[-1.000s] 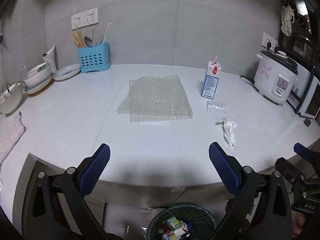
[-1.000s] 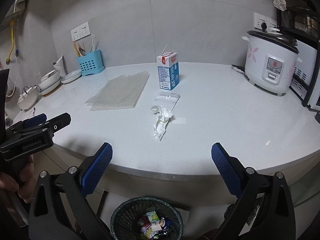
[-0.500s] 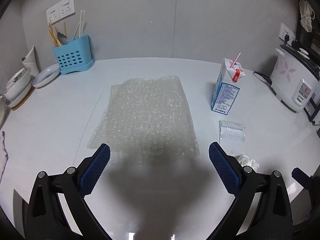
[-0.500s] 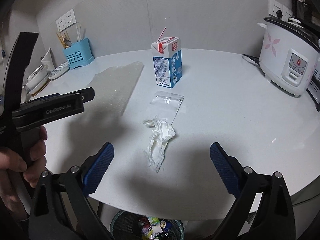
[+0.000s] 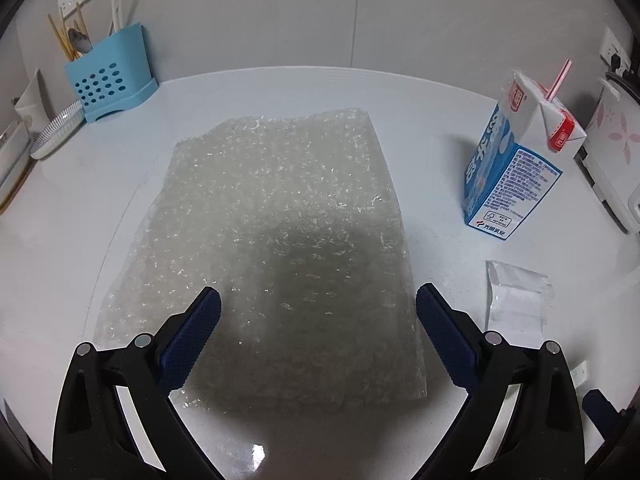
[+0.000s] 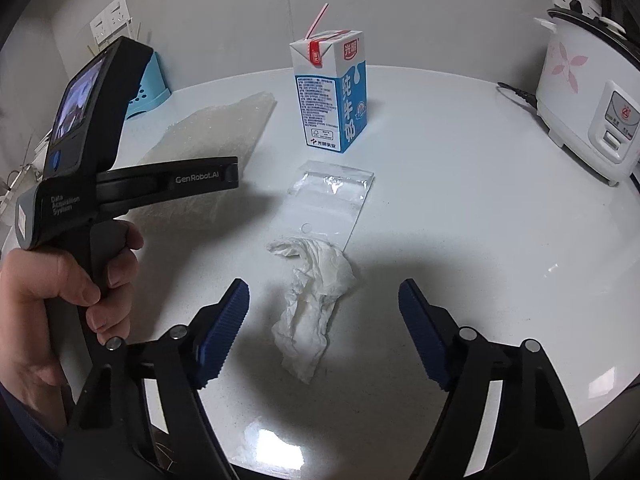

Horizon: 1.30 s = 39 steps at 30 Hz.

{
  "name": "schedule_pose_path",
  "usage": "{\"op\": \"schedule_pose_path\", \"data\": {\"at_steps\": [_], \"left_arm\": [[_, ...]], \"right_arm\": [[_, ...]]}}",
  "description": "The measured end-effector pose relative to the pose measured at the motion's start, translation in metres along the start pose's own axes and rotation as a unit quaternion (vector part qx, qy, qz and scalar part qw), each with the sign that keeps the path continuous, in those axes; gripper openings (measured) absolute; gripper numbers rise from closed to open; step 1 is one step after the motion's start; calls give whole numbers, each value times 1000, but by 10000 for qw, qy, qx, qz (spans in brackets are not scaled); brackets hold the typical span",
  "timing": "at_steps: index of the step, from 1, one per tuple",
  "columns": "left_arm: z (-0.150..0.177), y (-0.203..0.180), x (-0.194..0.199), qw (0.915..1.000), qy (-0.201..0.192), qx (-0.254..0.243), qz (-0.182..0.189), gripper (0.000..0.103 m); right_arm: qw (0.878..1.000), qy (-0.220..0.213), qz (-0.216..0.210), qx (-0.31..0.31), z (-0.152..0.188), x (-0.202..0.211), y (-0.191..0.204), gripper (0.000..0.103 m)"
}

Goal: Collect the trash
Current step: 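Grasp the bubble-wrap sheet with the left tool while the right tool grasps the white tissue, then carry the bubble wrap and tissue down over the wastebasket with both tools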

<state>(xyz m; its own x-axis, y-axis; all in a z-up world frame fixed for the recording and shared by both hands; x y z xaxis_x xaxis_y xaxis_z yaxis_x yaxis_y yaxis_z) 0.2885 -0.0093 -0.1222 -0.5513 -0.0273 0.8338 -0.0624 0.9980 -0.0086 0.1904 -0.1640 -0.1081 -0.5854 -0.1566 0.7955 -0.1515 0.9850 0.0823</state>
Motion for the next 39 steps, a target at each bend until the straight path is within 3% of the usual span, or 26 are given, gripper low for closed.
{"op": "schedule_pose_path", "data": {"at_steps": [2,7,9,13,15,18,24,39], "left_arm": [[2,-1,-5,9999,76,-27,-67,94],[3,1,-3,9998,158,-43,-119,86],[3,-1,0,9998,184,-75,-74,72],[4,-4,5,9997,189,-158,0,43],[6,-4,7,9998,160,-121,5,27],[8,-3,9,9999,100,-50,64,16],[15,-3,17,9996,-123,-209,-107,10],[33,11,63,9983,-506,-270,-97,9]], "right_arm": [[10000,52,12,36,1,-3,1,62],[9999,77,-15,94,3,-3,5,55],[9999,115,-16,95,4,-5,5,51],[9993,303,-227,73,8,-12,7,29],[9995,248,-184,86,9,-11,7,27],[9994,260,-216,48,9,-10,8,13],[9994,231,-252,-36,11,-7,5,9],[9995,-144,-298,15,18,25,4,9]]}}
Point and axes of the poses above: each gripper's, at about its wrist camera, not at the fingertips, and x roughly against the way its jaws point, y to its left, z to its underside, the point moved 4 cm from there along -x, roughly the way its jaws point, and after that the axes turned 1 degree about y, right-handed, at the moved point
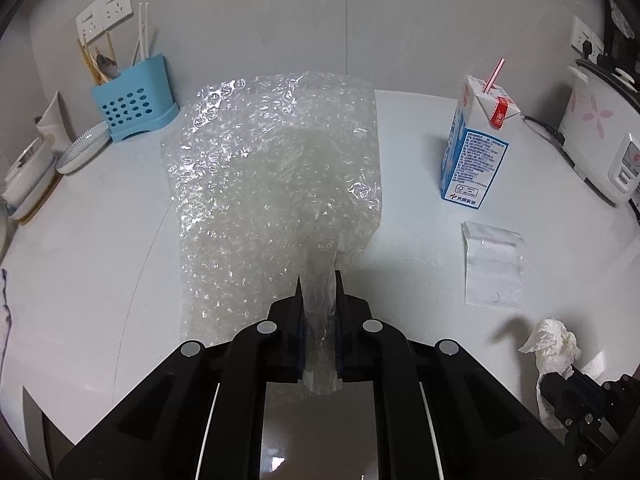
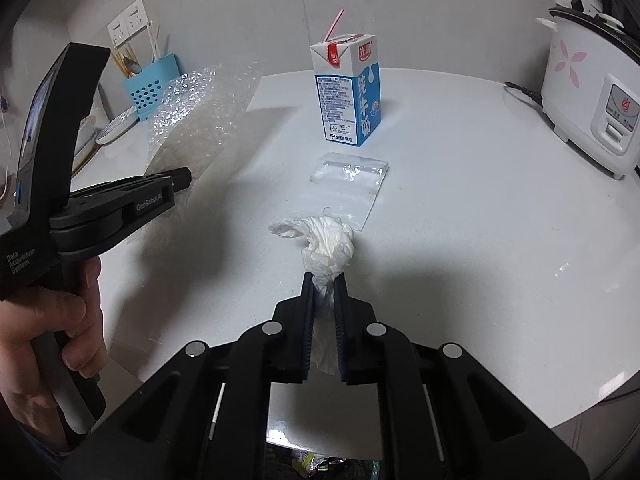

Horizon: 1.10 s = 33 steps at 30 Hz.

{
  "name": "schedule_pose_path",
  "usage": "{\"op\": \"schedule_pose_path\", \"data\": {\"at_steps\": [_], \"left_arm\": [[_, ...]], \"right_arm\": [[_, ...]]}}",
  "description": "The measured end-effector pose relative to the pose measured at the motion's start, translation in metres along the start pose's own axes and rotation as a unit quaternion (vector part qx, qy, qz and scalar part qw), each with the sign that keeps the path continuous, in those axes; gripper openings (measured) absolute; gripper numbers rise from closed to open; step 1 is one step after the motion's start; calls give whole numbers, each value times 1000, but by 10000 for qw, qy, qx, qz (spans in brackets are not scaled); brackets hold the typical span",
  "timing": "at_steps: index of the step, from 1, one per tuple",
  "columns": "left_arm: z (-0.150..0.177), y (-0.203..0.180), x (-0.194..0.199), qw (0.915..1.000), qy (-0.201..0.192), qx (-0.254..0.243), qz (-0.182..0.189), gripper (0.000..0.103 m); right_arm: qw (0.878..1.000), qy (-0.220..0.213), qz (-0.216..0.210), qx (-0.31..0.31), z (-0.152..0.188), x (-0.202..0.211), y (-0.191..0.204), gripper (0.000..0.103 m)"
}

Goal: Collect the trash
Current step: 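Carry the bubble wrap and tissue down over the wastebasket with both tools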

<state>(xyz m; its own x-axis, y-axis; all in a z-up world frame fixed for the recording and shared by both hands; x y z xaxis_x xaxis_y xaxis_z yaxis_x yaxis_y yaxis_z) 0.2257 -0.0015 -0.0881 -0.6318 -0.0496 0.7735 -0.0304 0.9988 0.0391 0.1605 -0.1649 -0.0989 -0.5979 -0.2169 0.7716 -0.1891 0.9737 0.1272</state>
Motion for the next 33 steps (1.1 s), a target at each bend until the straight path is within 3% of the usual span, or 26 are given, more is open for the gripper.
{"op": "schedule_pose_path", "data": {"at_steps": [18,33], "left_arm": [[47,6,85,9982,-535,87,239,9],[92,4,133,9958,-852,59,326,9]], "right_arm": [[9994,-338,83,0,17,42,5,9],[9977,-658,176,-1,42,76,8,9]]}}
Point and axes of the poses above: each gripper's, at about its wrist camera, not at the fingertips, and x roughly against the way its jaws point, y to its left, z to its underside, the point moved 4 cm from there along -x, roughly the way its jaws point, and after that the axes turned 1 degree about y, right-handed, at the moved point
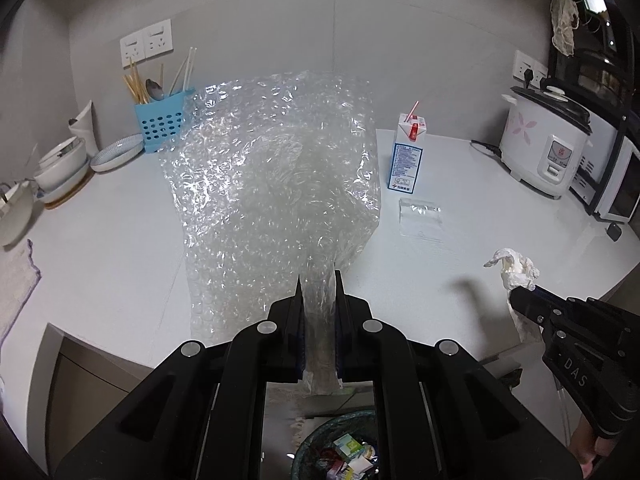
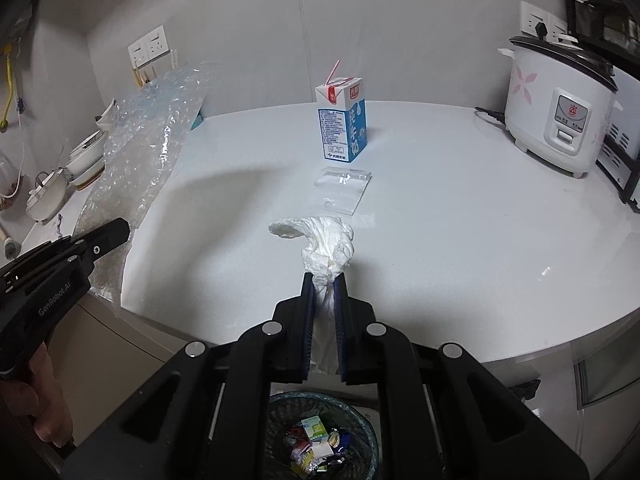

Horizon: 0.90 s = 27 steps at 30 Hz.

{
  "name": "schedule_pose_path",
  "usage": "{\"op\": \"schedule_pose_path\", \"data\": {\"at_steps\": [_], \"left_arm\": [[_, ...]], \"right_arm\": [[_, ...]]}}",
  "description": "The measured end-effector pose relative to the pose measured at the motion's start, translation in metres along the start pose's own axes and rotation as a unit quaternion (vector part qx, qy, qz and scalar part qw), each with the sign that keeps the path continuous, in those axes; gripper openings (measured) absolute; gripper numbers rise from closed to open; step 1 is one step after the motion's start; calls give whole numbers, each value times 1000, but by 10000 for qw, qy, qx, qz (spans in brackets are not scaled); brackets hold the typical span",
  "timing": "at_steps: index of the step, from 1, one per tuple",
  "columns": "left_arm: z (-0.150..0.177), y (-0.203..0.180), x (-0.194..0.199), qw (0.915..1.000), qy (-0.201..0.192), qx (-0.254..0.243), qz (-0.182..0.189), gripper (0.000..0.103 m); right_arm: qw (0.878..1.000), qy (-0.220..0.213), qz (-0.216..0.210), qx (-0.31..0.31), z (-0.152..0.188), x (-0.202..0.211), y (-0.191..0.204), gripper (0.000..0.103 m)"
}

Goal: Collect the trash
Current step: 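Carry the bubble wrap and tissue down over the wastebasket with both tools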

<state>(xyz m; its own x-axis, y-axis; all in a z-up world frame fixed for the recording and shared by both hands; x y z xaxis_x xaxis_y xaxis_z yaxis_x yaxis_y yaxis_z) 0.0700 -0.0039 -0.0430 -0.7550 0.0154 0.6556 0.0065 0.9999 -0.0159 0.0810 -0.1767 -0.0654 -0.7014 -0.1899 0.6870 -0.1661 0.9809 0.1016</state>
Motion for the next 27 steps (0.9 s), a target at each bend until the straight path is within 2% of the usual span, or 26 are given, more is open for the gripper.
{"op": "schedule_pose_path", "data": {"at_steps": [15,20,27], "left_arm": [[46,-14,46,9992,-305,12,240,9],[59,-14,57,9990,-391,35,201,9],[96,-14,74,9984,-424,166,335,9]], "right_arm": [[9984,-469,294,143,33,47,-3,9],[9977,-587,324,137,44,64,-4,9],[9964,-744,329,234,69,84,7,9]]}}
Point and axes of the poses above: each gripper's, at about its wrist camera, not at the fingertips, and x roughly against the way its jaws point, y to its left, z to its underside, the point moved 4 cm from there along -x, roughly the way its jaws point, and after that the axes turned 1 degree about y, right-handed, at the moved point
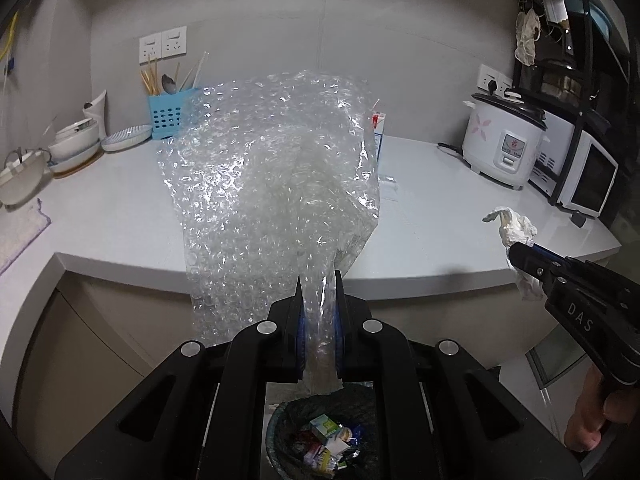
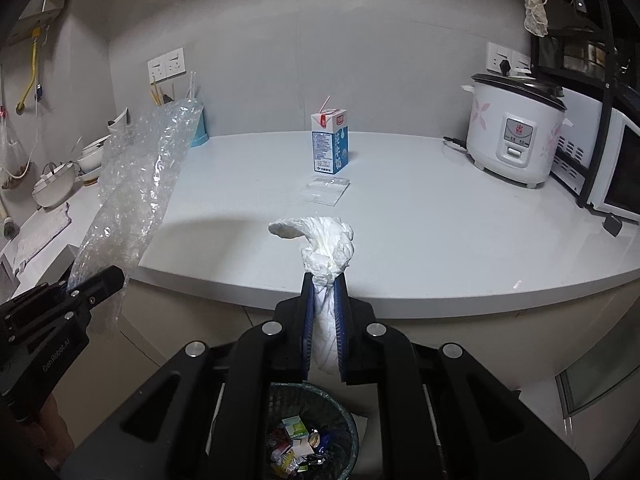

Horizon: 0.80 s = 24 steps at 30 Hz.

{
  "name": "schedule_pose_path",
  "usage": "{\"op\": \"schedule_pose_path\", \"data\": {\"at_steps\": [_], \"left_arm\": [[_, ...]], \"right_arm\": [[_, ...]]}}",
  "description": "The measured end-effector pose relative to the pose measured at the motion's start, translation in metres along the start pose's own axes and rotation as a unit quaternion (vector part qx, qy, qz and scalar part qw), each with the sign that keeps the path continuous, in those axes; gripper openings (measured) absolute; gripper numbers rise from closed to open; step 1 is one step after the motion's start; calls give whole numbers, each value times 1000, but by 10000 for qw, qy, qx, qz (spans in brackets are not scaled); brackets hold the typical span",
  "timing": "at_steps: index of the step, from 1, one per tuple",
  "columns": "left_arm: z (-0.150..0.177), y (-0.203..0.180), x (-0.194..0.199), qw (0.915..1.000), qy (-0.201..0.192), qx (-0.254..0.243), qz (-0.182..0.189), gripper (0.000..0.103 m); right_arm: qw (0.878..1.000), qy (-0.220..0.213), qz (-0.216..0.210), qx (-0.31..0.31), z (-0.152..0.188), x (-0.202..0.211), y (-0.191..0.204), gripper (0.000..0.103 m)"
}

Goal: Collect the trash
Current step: 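Carry the bubble wrap and tissue down over the wastebasket with both tools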

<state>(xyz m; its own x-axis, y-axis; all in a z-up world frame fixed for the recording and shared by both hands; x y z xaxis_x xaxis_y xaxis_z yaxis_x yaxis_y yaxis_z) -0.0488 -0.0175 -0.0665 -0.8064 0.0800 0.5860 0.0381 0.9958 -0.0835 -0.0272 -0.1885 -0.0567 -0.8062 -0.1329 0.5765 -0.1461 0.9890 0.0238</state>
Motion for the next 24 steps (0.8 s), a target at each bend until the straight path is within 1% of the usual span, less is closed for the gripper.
{"op": "schedule_pose_path", "data": {"at_steps": [4,12,18,24], "left_arm": [[23,1,11,10000,7,46,3,9],[74,10,19,9997,247,78,-27,9],[111,11,19,9988,486,-37,-64,9],[141,5,14,9972,730,-149,14,9]], "right_arm": [[9999,29,-90,39,23,8,11,9],[9995,169,-179,178,76,13,24,9],[9992,311,-183,142,104,5,22,9],[9987,461,-189,100,127,-6,20,9]]}}
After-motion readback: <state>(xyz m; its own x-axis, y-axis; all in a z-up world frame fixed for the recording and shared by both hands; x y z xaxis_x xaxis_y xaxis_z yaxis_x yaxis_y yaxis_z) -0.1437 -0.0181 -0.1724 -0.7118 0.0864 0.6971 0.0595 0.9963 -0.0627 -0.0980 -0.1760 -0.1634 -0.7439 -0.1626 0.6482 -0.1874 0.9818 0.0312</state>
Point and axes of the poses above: each gripper's, at about its wrist camera, not at the fingertips, and x roughly against the way its jaws point, y to its left, z to its underside, the point moved 4 cm from there along -x, roughly the way its jaws point, and after that the axes turned 1 degree about y, right-handed, at the moved point
